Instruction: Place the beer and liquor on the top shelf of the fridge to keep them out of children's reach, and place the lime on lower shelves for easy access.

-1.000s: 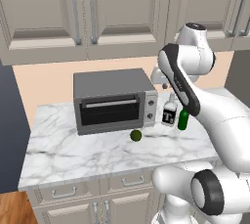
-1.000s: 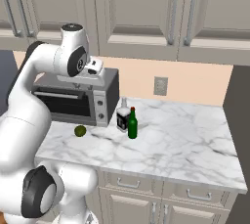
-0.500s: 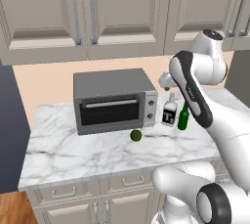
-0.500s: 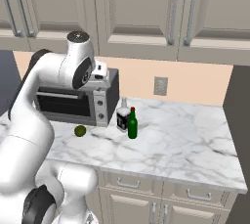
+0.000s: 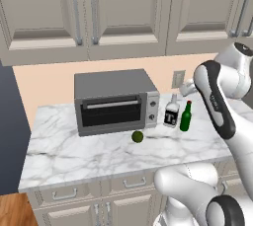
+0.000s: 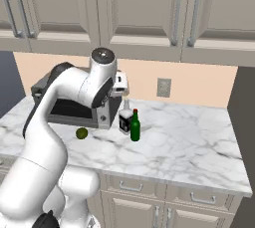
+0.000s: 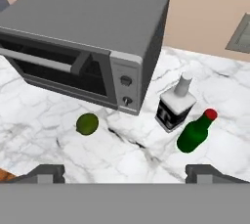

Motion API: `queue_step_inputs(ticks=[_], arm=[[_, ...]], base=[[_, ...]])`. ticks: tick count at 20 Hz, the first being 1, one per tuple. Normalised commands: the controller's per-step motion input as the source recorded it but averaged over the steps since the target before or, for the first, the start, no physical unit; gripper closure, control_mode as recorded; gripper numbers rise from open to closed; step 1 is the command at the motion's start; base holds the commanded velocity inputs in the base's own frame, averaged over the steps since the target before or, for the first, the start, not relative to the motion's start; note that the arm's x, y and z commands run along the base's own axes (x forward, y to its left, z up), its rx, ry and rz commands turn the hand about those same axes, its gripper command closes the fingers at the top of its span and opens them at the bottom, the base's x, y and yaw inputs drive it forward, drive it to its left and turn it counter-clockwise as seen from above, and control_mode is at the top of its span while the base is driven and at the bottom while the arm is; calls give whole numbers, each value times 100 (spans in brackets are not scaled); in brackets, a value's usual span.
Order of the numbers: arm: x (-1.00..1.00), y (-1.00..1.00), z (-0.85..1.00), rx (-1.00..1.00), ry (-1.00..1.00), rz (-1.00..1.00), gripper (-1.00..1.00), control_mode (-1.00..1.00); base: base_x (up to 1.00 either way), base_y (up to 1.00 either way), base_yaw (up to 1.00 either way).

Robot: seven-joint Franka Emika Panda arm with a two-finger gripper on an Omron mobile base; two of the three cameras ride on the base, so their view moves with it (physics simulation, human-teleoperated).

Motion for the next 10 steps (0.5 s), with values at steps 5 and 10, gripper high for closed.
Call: queue_step_inputs(ticks=[5, 10], arm=[[-12, -63, -38, 1, -8, 7, -100, -100], [-9, -64, -59, 8, -23, 8, -100, -100]], base=[[0, 0, 0], [0, 0, 0]])
